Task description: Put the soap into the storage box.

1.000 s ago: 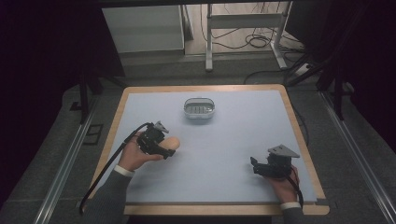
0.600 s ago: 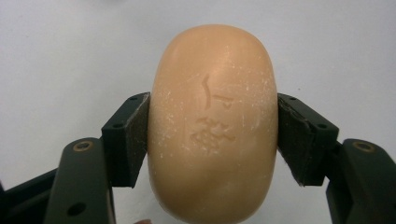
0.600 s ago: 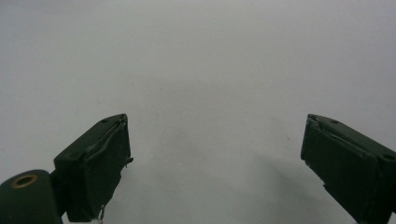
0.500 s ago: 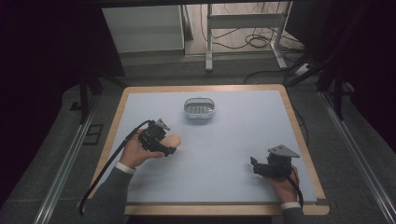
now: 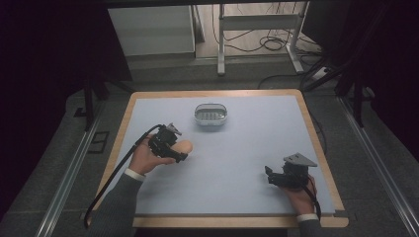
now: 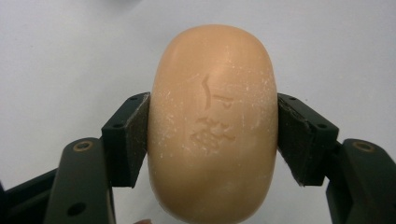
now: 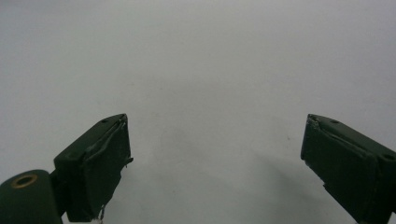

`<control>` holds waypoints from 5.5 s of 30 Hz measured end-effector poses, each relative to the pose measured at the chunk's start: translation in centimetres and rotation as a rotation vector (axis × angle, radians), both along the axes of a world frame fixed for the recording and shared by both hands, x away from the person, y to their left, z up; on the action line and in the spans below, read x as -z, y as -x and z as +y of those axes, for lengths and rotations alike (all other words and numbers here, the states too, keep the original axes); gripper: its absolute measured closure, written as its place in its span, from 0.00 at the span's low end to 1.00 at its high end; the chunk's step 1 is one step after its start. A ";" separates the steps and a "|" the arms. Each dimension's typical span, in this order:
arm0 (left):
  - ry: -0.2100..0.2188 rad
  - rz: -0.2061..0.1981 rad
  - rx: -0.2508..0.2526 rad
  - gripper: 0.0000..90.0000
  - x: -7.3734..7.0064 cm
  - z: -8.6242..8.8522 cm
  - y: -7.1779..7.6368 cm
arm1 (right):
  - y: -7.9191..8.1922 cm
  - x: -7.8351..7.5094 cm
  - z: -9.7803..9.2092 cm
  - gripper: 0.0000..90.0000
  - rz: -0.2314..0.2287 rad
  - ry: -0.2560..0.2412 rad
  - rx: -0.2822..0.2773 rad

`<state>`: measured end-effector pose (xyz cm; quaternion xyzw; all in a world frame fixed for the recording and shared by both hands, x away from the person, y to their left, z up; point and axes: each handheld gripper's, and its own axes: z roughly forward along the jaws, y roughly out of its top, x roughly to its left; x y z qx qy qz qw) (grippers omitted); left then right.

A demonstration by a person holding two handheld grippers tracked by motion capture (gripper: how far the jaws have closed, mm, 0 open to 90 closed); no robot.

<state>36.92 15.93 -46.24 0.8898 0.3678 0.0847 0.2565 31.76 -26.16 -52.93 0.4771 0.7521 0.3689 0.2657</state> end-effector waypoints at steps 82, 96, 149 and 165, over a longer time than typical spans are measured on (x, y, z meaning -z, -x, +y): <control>0.033 -0.016 -0.027 0.36 -2.3 -1.9 -7.6 | -0.1 0.0 0.0 0.09 0.007 -0.004 0.003; 0.027 -0.015 -0.027 0.36 -2.8 -3.5 -9.8 | -0.1 0.0 -0.1 0.09 0.004 -0.011 0.003; 0.014 0.032 0.050 0.36 -1.0 -8.5 -17.7 | -0.1 0.0 -0.2 0.09 0.012 -0.019 0.003; 0.009 0.038 0.041 0.35 0.3 -9.0 -18.4 | -0.1 0.0 -0.2 0.09 0.012 -0.019 0.003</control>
